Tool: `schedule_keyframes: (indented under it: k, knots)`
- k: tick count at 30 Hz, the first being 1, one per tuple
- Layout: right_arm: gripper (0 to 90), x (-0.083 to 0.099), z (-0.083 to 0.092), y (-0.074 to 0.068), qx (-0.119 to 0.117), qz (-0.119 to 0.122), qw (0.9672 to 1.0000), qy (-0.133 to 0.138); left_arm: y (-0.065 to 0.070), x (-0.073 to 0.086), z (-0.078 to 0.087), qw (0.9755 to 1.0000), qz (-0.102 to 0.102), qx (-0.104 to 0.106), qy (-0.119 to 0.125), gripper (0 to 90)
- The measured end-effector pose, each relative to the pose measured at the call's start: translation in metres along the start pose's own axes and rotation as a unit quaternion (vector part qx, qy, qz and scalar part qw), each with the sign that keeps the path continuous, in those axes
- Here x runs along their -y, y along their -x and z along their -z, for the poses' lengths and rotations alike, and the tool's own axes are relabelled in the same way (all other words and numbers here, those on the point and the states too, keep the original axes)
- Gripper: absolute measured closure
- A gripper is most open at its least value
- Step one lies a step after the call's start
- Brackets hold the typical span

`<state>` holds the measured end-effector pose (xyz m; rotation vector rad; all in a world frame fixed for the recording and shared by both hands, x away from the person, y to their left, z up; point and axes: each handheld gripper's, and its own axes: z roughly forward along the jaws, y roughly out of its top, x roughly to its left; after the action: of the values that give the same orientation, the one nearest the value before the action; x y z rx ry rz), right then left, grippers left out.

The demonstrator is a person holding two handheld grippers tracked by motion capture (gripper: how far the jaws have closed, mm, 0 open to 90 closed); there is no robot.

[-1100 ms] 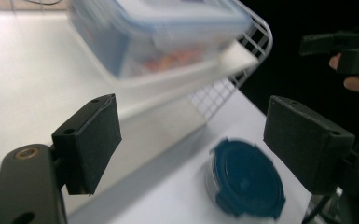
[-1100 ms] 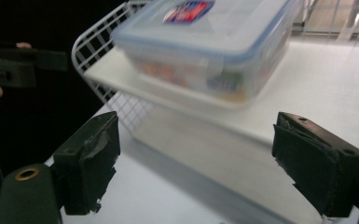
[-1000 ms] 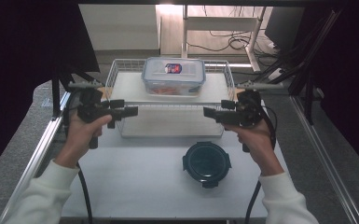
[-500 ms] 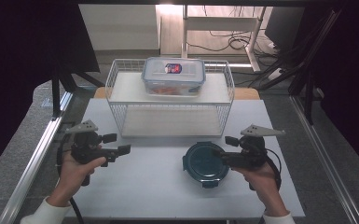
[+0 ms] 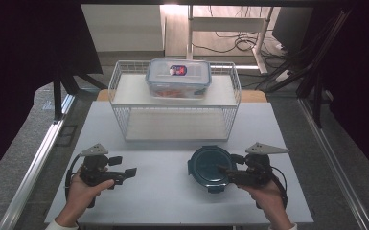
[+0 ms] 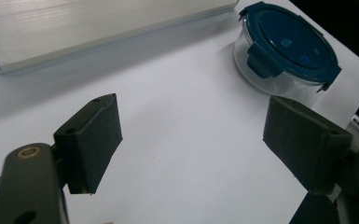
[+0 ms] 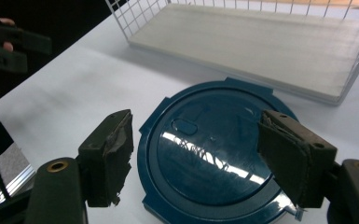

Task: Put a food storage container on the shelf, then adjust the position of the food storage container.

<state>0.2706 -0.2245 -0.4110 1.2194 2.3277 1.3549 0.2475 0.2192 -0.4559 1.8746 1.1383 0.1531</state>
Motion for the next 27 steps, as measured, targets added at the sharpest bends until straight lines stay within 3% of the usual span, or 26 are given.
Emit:
schedule_keyframes:
  k: [5, 27]
  knots:
    - [27.6, 0.0, 0.0, -0.002, 0.006, 0.006, 1.0, -0.002, 0.001, 0.001, 0.003, 0.9999, -0.005, -0.014, 0.003, 18.7]
    - [35.2, 0.017, 0.017, 0.011, 0.046, -0.018, 0.9985, -0.025, -0.006, 0.007, 0.008, 0.9998, 0.012, -0.017, 0.001, 18.0]
